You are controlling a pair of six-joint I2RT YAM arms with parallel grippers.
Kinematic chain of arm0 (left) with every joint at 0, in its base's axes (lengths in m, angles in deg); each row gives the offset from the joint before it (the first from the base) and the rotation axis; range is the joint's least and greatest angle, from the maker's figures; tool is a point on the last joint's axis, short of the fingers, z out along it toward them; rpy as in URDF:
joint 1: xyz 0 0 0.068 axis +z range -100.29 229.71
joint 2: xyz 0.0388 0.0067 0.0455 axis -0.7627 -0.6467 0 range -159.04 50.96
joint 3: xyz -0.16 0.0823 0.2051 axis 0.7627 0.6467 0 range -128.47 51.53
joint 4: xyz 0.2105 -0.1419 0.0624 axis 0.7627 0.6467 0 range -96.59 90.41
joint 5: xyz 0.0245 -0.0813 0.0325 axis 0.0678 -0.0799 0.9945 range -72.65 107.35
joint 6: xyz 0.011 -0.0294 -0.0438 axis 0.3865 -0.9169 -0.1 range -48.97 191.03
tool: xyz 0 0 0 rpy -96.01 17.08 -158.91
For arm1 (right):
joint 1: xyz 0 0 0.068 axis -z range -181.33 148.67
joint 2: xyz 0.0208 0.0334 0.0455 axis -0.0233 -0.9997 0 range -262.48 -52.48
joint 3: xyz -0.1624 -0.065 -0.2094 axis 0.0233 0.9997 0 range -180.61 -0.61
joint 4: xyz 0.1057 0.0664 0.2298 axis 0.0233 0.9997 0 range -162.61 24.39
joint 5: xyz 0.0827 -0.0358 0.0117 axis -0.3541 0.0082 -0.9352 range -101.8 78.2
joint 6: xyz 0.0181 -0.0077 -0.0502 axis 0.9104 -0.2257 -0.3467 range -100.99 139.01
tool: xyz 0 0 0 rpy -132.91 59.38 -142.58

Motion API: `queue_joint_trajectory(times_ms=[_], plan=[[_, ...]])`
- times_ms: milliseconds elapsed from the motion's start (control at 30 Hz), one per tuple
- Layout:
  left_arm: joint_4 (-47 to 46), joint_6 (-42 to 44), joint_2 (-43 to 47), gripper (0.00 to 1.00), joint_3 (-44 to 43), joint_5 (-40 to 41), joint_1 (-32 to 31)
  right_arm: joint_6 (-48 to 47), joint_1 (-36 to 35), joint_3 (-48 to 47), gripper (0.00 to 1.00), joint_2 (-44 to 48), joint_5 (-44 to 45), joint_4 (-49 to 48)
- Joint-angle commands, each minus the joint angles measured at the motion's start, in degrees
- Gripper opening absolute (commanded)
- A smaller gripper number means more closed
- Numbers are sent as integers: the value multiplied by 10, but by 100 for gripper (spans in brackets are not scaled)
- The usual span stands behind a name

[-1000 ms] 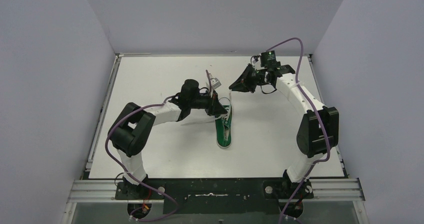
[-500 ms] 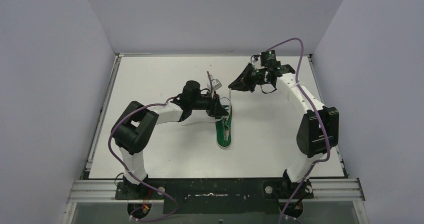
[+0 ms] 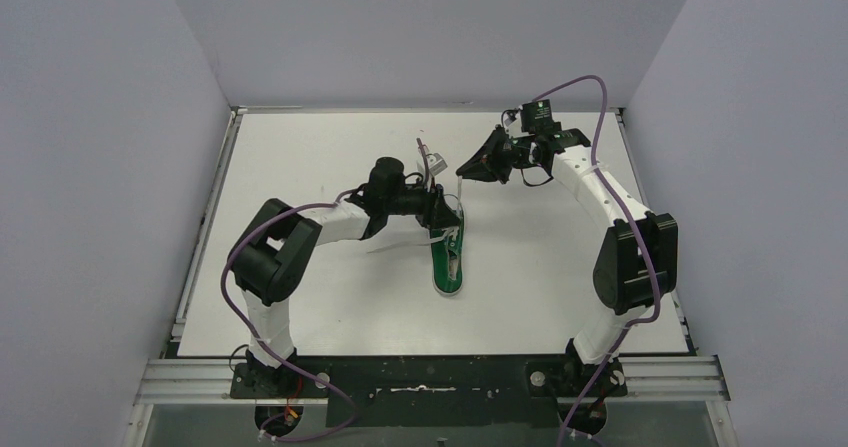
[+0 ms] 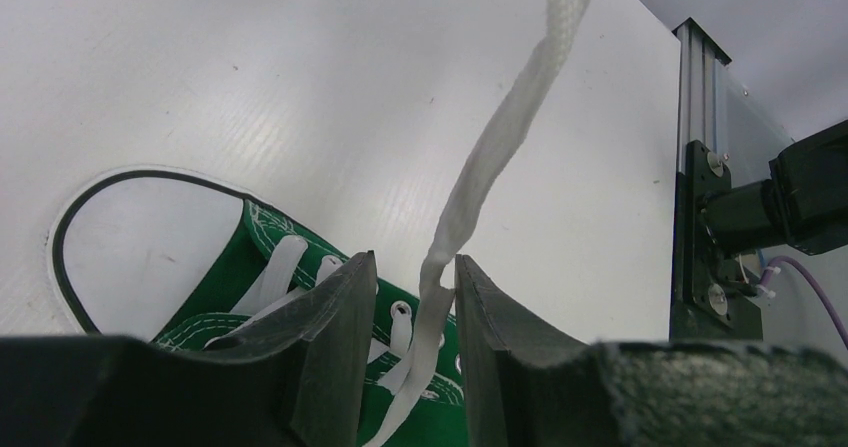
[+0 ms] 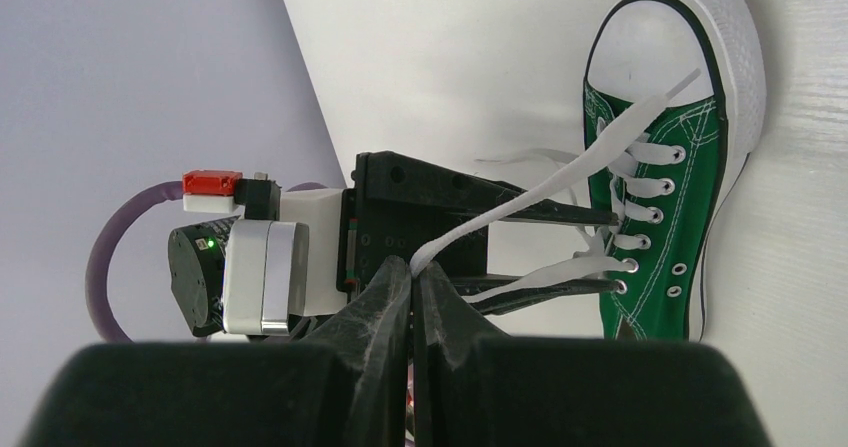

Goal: Tie the shoes

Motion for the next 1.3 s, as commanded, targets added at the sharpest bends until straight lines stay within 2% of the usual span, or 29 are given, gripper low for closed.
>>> queue_joint_trajectory(times_ms=[0,133,267,367,500,600,733,900,1067,1233,1267], plan=[[-35,-3,-8,32,-33,2,-8,6,0,-21,0,4,-13,-25],[-32,-2,-9,28,-35,2,-9,5,0,-21,0,6,-12,-24],[-22,1,-5,8,-34,-6,-6,1,2,-19,0,7,-10,-21],[-20,-2,8,0,-24,-6,-1,-8,12,-16,0,7,-8,-18],[-12,-1,23,0,-11,2,-2,-31,29,-21,0,-12,1,-28],[-24,-13,26,0,-1,10,-3,-48,23,-58,0,-56,-14,-46],[-58,-30,33,0,20,25,-4,-48,-12,-124,0,-137,-32,-61],[-107,-51,38,0,54,44,-1,-55,-71,-222,4,-245,-43,0],[-138,-77,37,0,66,50,-3,-120,-98,-293,28,-296,-60,112],[-142,-103,39,0,67,51,0,-177,-50,-280,59,-250,-27,163],[-132,-107,41,0,62,53,0,-185,-36,-265,62,-227,-26,159]])
